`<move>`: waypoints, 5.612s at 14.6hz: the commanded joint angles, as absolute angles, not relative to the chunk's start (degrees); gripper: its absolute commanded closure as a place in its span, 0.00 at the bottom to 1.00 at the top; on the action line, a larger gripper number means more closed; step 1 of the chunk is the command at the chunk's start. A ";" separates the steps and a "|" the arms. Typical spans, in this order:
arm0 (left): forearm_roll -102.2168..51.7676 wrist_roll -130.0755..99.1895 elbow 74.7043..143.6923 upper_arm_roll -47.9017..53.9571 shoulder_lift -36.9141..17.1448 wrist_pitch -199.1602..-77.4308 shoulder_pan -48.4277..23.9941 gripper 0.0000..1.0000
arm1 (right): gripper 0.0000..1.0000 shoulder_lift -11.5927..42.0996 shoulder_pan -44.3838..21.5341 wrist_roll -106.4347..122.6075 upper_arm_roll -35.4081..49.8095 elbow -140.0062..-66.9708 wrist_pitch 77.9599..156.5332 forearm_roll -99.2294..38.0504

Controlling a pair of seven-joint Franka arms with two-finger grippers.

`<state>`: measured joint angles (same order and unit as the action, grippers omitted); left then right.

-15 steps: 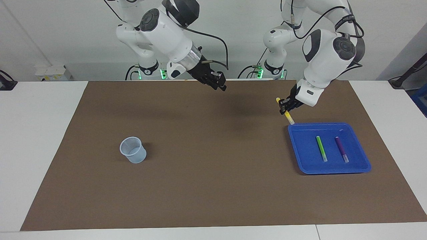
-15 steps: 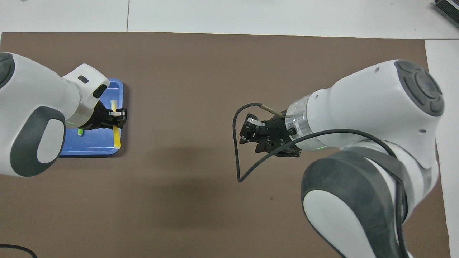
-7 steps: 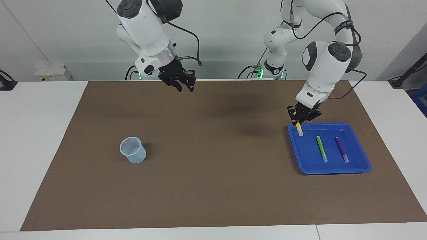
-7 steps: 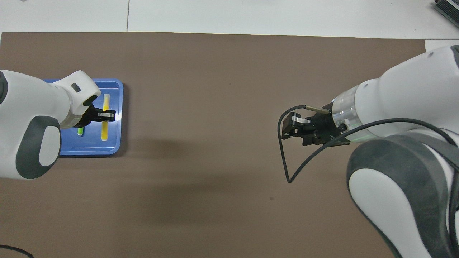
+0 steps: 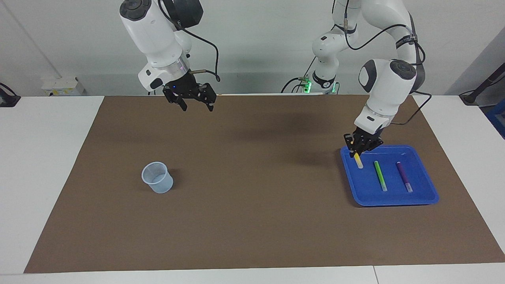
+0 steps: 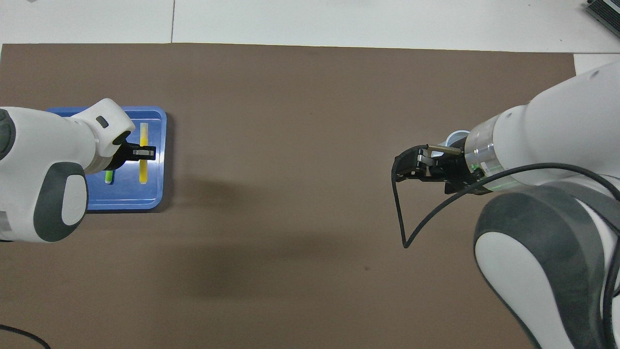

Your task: Right arm passes pens to left for tray arrangement

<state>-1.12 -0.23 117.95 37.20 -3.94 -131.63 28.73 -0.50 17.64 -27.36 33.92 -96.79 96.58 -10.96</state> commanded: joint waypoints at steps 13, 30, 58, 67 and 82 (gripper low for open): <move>9.49 -6.50 114.17 33.75 -19.69 -131.84 31.64 1.00 | 0.00 -1.41 6.26 -0.70 8.47 -97.03 96.33 0.34; 9.67 -6.85 115.40 32.87 -20.65 -136.23 31.82 0.59 | 0.00 -2.64 6.42 1.05 5.98 -97.03 95.80 -0.44; 9.76 -6.59 101.51 33.93 -4.22 -113.64 27.16 0.00 | 0.00 -2.64 6.42 1.05 5.89 -97.03 95.80 -0.53; 9.76 -6.68 101.60 33.93 -3.78 -113.55 27.86 0.00 | 0.00 -2.64 6.42 1.05 5.98 -97.03 95.80 -0.53; 7.05 -7.12 101.43 9.76 -1.58 -109.35 4.84 0.00 | 0.00 -2.81 6.33 1.05 6.06 -97.21 95.71 -0.53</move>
